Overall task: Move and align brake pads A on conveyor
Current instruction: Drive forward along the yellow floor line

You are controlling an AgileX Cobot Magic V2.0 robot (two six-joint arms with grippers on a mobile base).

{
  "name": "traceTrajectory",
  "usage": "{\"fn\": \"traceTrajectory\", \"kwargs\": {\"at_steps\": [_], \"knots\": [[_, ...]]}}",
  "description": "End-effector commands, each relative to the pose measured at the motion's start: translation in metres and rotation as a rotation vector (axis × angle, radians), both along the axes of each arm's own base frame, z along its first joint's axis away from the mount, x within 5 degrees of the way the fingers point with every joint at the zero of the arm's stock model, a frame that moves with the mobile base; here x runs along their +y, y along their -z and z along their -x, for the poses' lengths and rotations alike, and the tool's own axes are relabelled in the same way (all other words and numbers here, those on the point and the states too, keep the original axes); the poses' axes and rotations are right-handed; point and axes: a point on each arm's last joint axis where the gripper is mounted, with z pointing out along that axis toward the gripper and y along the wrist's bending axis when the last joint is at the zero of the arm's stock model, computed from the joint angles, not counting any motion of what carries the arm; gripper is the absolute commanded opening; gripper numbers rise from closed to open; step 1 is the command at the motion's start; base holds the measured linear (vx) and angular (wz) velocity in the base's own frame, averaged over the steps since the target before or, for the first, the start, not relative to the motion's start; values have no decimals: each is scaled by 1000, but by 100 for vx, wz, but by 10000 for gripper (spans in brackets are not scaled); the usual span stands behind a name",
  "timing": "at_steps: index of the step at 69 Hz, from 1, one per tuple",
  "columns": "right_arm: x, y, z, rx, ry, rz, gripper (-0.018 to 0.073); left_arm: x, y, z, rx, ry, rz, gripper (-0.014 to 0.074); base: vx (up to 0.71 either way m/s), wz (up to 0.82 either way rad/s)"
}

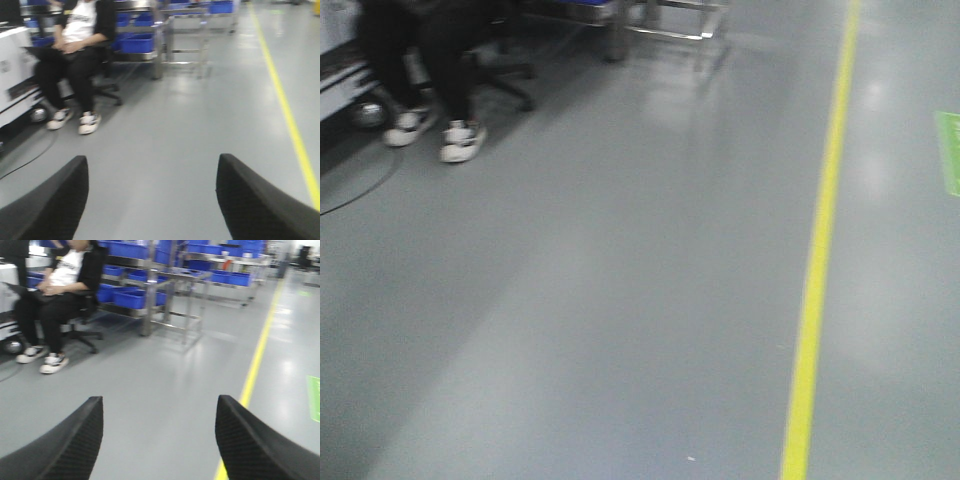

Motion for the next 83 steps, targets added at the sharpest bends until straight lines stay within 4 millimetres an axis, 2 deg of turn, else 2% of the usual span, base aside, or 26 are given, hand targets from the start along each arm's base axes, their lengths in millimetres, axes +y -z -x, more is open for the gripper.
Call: {"fn": "traceTrajectory", "kwargs": {"at_steps": [1,35,57,83], "knots": [[1,-14,-1,-84,-7,9,473,-1,-14,-1,-85,6,18,524,-8,-91],[1,-14,-1,-84,-6,9,473,-1,-14,-1,-85,6,17,524,4,-76],[1,-14,-1,-84,-6,9,473,-1,-14,-1,-85,6,17,524,26,-22],[1,-14,-1,-84,-6,9,473,-1,-14,-1,-85,6,18,524,52,-4]]}}
